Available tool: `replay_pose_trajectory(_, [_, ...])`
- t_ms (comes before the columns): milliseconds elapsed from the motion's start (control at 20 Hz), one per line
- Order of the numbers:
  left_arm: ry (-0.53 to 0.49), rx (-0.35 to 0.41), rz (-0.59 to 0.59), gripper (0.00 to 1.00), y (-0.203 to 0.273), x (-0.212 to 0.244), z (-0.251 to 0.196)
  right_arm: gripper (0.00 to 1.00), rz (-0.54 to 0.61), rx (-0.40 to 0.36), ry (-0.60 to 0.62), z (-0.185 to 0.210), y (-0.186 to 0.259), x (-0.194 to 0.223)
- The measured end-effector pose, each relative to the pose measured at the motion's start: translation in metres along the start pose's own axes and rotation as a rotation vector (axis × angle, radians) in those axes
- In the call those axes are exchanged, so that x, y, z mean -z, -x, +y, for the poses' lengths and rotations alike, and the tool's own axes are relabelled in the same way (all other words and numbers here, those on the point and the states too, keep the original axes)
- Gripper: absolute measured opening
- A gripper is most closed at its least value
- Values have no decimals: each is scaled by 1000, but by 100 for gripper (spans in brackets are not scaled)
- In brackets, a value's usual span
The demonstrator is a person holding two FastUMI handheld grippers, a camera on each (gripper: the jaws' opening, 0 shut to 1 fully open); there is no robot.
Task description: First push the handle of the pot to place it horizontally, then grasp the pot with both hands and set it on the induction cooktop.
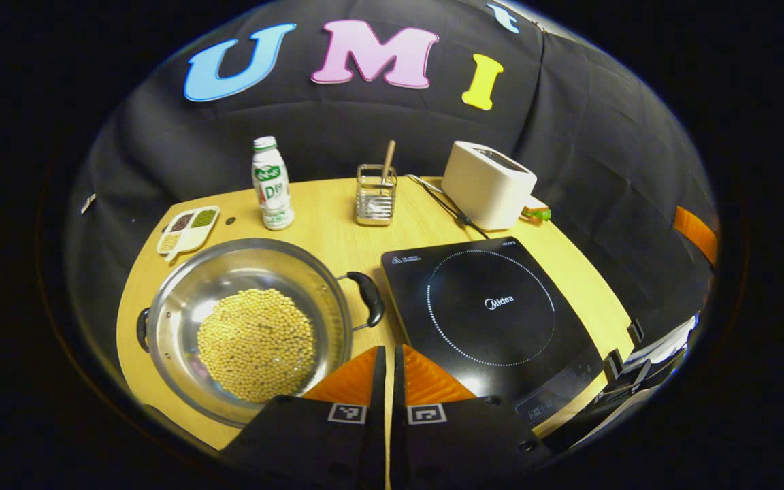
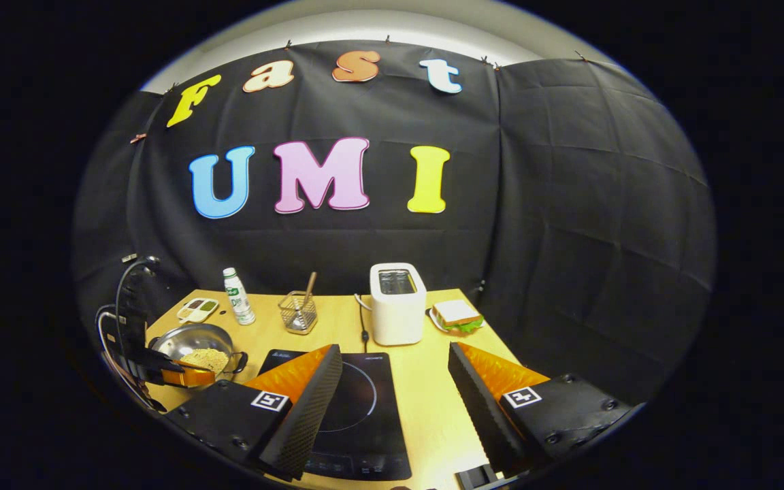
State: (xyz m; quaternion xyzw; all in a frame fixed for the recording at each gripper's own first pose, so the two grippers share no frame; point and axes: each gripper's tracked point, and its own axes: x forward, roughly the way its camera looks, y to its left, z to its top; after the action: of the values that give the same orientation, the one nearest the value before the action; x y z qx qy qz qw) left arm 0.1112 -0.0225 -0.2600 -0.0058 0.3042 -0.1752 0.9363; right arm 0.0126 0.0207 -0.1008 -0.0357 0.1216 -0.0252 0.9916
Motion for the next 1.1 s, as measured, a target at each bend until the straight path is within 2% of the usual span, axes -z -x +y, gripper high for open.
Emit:
replay_pose_trajectory(100, [35,-34,-39,15,23,0,22,98,24,-39,12,21,-7,4])
replay_pose_trajectory(150, [57,-52,-61,23,33,1,34,98,35,-60,9,34,-12,5])
replay_pose_trajectory(300, [103,-114,-114,37,64,1,77,98,75,-133,-7,80,-24,8])
replay_pose_trajectory(350, [109,-128,-126,60,73,3,90,98,85,-159,-9,95,-29,6])
replay_pose_trajectory(500, [111,-163,-167,98,94,4,127,98,128,-223,0,140,-43,10])
replay_pose_trajectory(550, [121,-178,-175,96,98,7,141,98,142,-247,4,155,-47,13])
replay_pose_trajectory(800, [191,-239,-212,95,109,-5,211,99,225,-327,18,224,-74,34])
replay_pose_trajectory(1000, [133,-288,-211,93,100,-12,263,99,297,-355,-3,265,-104,58])
replay_pose_trajectory(1100, [124,-287,-204,95,87,-13,277,99,344,-353,-24,280,-123,72])
